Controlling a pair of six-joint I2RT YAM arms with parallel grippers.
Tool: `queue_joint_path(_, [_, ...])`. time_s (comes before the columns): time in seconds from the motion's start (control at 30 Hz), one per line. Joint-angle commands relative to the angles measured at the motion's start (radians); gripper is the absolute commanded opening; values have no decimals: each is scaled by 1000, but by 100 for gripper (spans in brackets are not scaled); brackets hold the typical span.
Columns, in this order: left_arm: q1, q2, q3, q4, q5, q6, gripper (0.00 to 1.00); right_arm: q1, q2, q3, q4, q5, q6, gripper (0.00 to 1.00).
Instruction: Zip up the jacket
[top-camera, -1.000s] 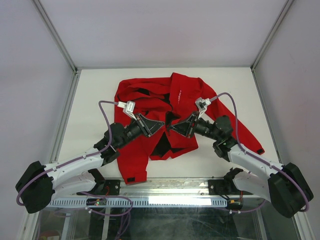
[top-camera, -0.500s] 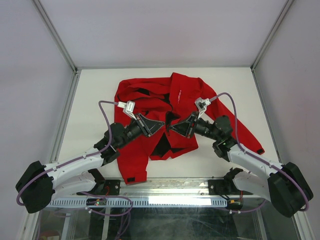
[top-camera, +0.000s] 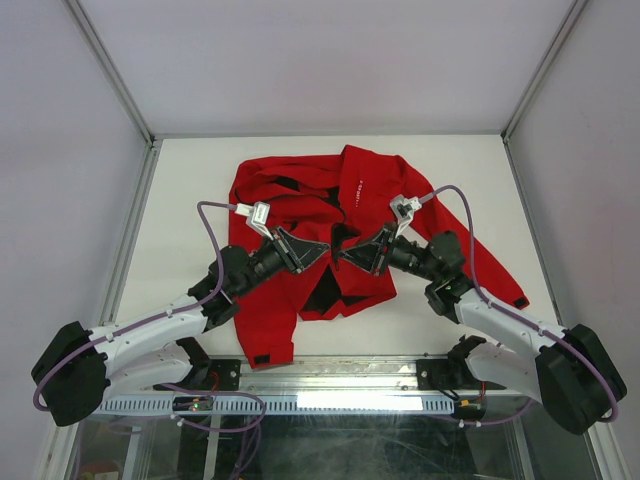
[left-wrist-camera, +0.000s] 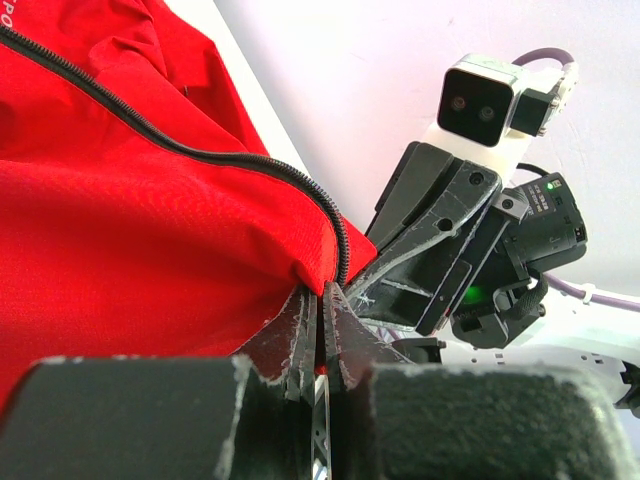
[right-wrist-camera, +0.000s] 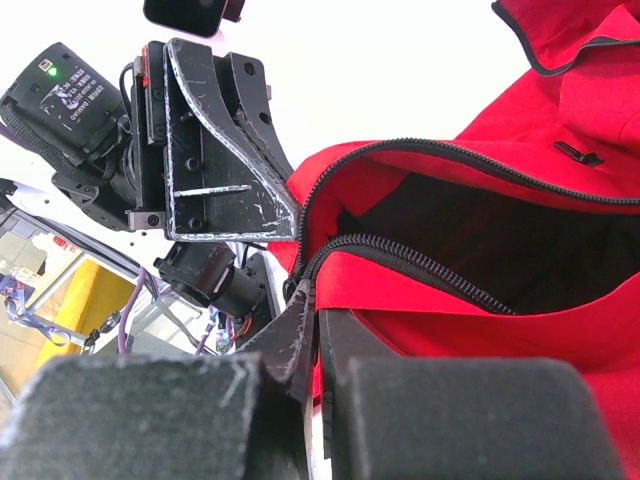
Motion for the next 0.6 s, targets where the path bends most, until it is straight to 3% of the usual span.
queue_joint_path(0.0, [-14, -28, 27, 58, -5, -13, 0, 5, -12, 36, 47, 35, -22, 0])
queue_joint_path(0.57, [-14, -36, 17, 55, -17, -17, 0, 5, -23, 32, 35, 33, -23, 0])
